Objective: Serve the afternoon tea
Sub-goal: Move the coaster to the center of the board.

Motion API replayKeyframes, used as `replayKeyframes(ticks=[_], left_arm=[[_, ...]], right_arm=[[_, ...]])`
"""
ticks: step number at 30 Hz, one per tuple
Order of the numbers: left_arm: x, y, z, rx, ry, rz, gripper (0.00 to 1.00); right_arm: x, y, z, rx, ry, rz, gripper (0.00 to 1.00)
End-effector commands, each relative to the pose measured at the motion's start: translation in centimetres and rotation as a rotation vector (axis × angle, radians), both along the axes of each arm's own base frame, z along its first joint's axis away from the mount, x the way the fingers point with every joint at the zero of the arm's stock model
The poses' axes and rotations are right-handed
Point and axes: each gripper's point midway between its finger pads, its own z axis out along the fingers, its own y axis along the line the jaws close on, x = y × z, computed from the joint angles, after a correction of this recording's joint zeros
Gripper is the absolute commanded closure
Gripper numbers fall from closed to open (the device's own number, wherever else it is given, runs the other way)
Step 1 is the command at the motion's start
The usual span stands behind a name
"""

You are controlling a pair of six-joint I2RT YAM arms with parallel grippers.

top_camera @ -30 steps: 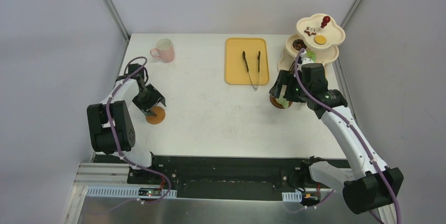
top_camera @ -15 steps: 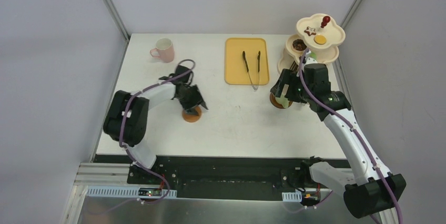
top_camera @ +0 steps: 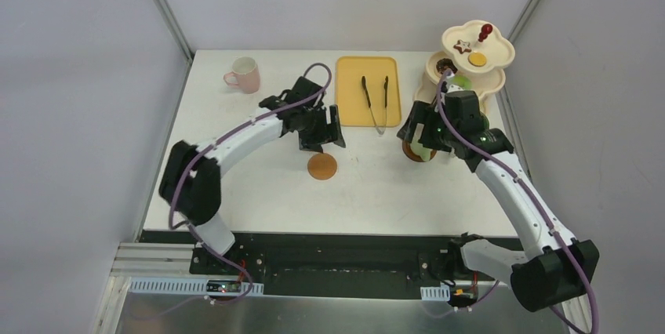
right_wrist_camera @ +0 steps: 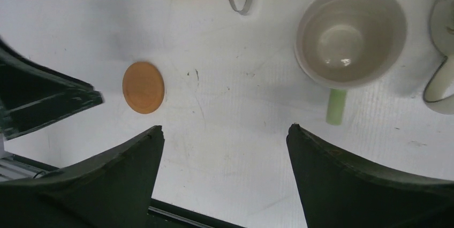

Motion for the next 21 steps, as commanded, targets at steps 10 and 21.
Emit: replayKeyframes(ticks=[10, 21], left_arm=[[-1.4, 16.4, 21.2, 0.222, -0.725, 0.411, 0.11], [-3.9, 21.7, 26.7, 0.302, -0.87, 0.525, 0.05]], right_arm=[[0.8, 15.9, -6.5, -0.104, 0.152, 0.332, 0.02], [1.0, 23.9, -13.1, -0.353, 0.256, 0.429, 0.04]])
